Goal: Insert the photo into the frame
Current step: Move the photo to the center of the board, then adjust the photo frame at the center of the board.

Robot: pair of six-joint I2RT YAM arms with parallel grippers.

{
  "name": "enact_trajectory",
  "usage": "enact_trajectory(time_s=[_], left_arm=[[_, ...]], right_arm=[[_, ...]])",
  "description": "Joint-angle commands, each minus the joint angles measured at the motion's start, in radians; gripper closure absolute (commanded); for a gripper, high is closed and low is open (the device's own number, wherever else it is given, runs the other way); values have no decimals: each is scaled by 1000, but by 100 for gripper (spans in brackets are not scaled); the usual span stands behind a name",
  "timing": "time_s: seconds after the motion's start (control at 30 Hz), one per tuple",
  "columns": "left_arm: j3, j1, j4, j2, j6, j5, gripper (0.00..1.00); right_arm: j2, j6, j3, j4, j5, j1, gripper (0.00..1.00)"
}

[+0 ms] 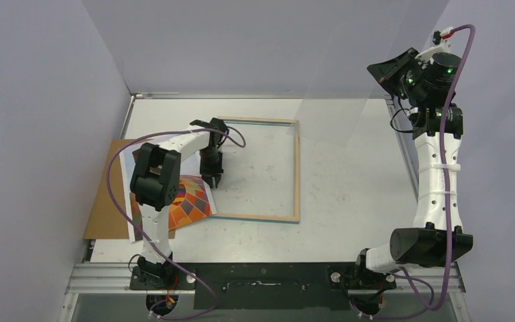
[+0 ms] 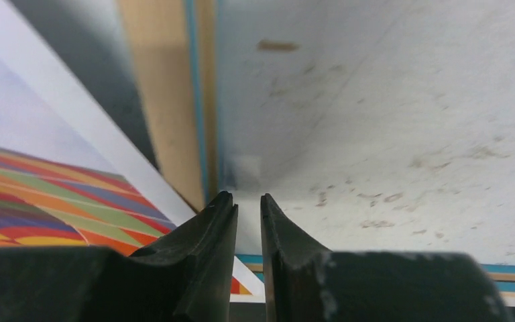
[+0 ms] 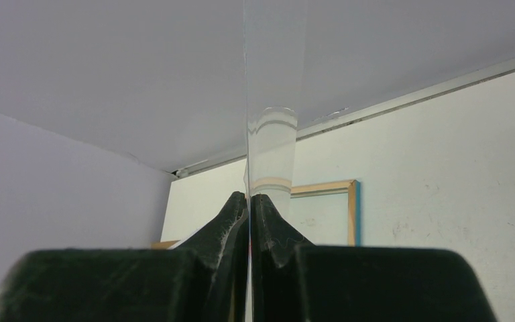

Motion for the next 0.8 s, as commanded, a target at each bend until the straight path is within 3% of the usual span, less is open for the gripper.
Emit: enact_trajectory(time_s=[0.0, 0.27, 0.43, 0.57, 0.63, 0.77], left_arm=[[-85, 49, 10, -140, 4, 11, 82], [-189, 124, 57, -238, 3, 12, 84], [-170, 136, 145, -233, 44, 149, 67], [-99, 135, 201, -196, 48, 183, 63], [-47, 135, 215, -177, 38, 127, 60], [4, 138, 256, -143, 14, -122, 39]], right_arm=[[-16, 1, 1, 45, -14, 10, 100], [-6, 13, -8, 57, -14, 21, 100], [-3, 8, -10, 54, -11, 29, 100], [-3, 1, -17, 44, -12, 39, 100], [-5, -3, -23, 39, -18, 43, 100], [-14, -1, -44, 40, -24, 49, 100]])
